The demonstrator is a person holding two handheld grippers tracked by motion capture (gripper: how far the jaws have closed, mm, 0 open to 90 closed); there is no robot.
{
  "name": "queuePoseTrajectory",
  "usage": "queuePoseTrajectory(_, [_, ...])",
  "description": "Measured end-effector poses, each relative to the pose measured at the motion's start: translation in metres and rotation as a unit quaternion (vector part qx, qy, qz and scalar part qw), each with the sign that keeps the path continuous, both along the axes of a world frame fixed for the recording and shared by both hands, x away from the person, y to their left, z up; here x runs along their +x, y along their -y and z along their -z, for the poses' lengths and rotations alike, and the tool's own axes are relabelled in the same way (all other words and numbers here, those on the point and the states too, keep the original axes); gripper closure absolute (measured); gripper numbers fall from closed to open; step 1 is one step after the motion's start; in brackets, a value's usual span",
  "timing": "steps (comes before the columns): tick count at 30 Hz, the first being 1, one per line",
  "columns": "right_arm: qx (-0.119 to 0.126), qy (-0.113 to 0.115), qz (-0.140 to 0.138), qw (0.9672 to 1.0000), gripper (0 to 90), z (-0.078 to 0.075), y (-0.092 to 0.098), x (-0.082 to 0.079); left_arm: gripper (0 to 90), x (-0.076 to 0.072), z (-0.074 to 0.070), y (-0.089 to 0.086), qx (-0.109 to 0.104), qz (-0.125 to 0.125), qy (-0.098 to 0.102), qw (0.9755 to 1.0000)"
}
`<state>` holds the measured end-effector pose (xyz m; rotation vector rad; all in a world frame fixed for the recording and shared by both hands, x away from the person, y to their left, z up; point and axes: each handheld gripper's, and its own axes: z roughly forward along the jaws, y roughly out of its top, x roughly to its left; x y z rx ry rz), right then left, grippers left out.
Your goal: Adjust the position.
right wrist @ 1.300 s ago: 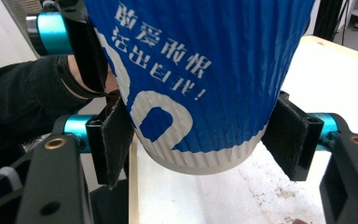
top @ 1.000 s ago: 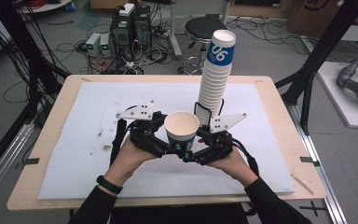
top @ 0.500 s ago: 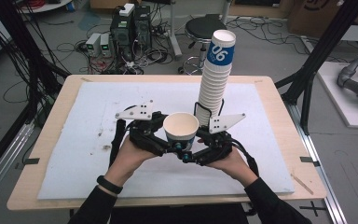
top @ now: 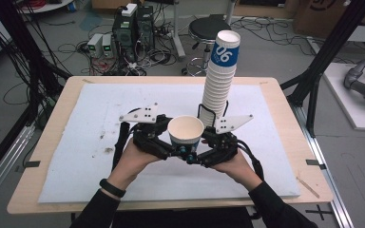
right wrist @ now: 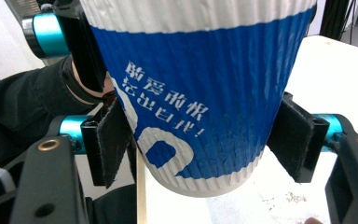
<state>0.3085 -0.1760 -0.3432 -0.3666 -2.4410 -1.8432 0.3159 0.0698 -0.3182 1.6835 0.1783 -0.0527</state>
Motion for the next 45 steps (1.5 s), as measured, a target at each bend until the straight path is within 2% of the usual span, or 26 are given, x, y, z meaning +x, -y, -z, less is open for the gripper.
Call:
queuePoseTrajectory(3, [-0.002,0.007,0.000,1.0000,28.6,0.000,0.000,0.000,23.2,0.000,0.000,0.000,0.001,0.002,-0.001,1.0000])
queuePoseTrajectory(5, [-0.003,0.002,-0.003,1.0000,28.5,0.000,0.000,0.000,21.9,0.000,0.000,0.000,0.002,0.001,-0.001,1.0000])
queuePoseTrajectory(9, [-0.008,0.006,-0.006,0.9999,28.5,0.001,-0.001,0.000,16.8,-0.001,-0.002,0.000,-0.004,-0.003,-0.004,1.0000])
queuePoseTrajectory(15, [-0.012,0.008,-0.006,0.9999,28.5,0.002,-0.003,-0.001,16.8,0.000,-0.004,-0.003,-0.020,0.000,-0.010,0.9998])
queuePoseTrajectory(24, [-0.013,0.009,-0.007,0.9998,28.1,0.003,-0.003,0.000,20.9,-0.001,-0.004,-0.004,-0.018,-0.001,-0.005,0.9998])
queuePoseTrajectory(28, [-0.013,0.020,-0.006,0.9997,22.9,0.001,-0.002,-0.002,21.3,-0.001,-0.004,-0.004,-0.014,-0.002,-0.004,0.9999])
queuePoseTrajectory(38, [-0.005,0.032,0.007,0.9994,20.8,-0.007,0.017,0.002,21.6,0.001,-0.005,-0.010,-0.007,-0.009,0.002,0.9999])
queuePoseTrajectory(45, [0.006,0.042,0.031,0.9986,20.7,-0.013,0.036,0.006,21.7,0.002,-0.005,-0.013,-0.003,-0.013,0.005,0.9999])
